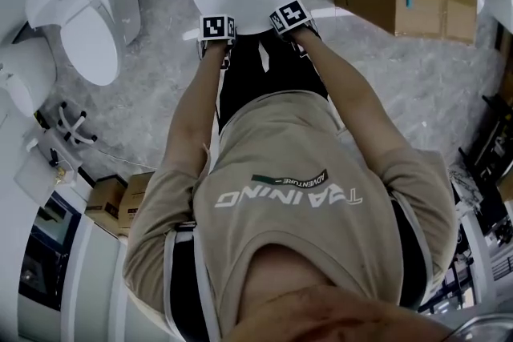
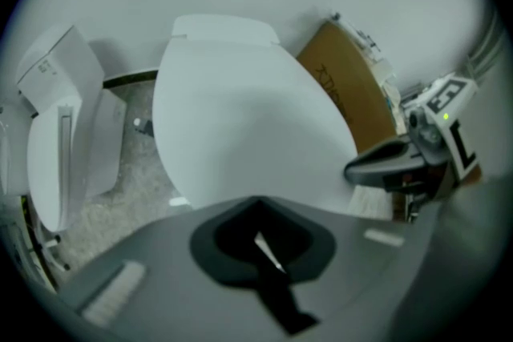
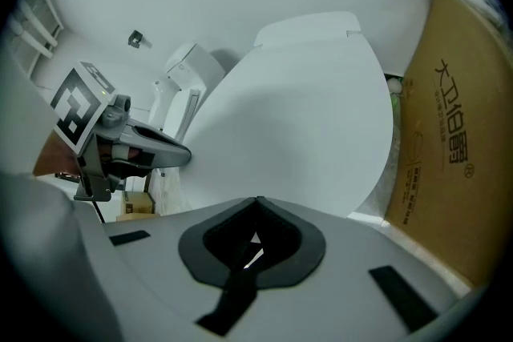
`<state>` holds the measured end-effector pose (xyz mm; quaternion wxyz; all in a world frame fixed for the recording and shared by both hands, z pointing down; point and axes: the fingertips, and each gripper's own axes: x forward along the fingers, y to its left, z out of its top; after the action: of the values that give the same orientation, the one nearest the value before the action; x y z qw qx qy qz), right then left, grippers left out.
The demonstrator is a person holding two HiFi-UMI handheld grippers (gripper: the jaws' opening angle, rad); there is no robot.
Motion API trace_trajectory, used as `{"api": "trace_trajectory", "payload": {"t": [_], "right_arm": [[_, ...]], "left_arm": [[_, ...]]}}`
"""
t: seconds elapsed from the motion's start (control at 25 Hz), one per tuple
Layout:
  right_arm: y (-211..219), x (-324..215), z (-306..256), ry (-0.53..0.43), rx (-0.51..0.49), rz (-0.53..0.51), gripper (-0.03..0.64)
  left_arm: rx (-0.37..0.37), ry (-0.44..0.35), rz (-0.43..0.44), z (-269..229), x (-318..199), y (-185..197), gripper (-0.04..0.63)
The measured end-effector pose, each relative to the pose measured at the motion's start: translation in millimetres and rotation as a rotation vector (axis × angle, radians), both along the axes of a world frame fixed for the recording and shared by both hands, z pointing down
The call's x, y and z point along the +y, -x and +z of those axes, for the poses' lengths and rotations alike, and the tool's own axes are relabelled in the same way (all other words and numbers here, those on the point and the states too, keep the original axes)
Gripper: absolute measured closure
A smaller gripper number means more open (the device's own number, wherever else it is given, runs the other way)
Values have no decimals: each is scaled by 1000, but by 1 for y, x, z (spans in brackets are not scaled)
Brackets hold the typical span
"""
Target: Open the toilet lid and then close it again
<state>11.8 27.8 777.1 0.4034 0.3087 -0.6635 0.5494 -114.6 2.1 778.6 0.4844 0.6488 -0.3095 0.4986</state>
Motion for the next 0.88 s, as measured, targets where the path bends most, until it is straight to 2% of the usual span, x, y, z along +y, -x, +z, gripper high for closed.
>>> {"api": "trace_trajectory", "payload": {"t": [0.36, 0.68, 0.88], "right_arm": [[0, 20, 57, 44, 30, 0, 606], [7, 36, 102, 114, 27, -12, 606], [10, 39, 124, 91, 21, -11, 606]], "left_arm": [[-53, 32, -9, 54, 20, -1, 595], [-60, 60, -42, 98, 31, 3, 595], [-40, 64, -43, 121, 30, 2, 595]]}}
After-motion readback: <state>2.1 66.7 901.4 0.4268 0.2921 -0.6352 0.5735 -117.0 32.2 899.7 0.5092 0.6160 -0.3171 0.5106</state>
